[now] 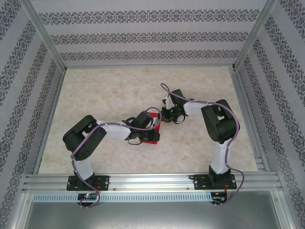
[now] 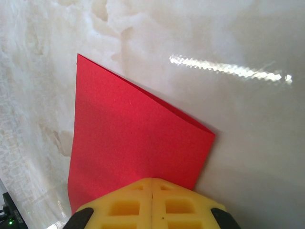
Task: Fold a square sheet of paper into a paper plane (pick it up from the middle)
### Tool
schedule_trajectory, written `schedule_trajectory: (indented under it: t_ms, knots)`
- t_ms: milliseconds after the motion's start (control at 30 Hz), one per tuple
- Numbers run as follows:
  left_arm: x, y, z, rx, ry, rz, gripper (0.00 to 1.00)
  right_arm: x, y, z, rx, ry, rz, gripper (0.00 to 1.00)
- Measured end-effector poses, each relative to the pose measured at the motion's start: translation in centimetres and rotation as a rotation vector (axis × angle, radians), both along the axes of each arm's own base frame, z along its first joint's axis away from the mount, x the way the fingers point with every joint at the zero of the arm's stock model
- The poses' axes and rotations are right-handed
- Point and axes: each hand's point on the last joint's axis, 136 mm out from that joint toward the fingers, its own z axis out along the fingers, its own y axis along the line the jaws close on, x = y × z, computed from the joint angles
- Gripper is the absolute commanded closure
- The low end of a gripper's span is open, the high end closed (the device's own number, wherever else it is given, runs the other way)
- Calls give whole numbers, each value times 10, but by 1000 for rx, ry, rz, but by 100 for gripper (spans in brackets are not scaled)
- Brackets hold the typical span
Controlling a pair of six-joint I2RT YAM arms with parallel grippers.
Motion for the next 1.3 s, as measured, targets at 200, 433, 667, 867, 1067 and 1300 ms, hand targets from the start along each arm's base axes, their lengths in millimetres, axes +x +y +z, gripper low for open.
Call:
schedule_trajectory:
  t_ms: [200,433,667,867,1067,1300]
  knots:
    - [-5,0,0,13,-12,-5,98,0,0,0,0,1,0,97]
    - [-19,2,0,39,3,-30,98,0,0,0,0,2,-2,97]
    - [-26,5,0,55,13,-43,98,0,0,0,0,3,-2,97]
    - [-27,7,15,46,1,-42,98,0,0,0,1,4,-5,97]
    - [-14,2,45,-2,-64,-2,98,0,0,2,5,12,-19,97]
    - [-8,6,27,38,-27,42,99,-1,-1,11,12,2,-32,97]
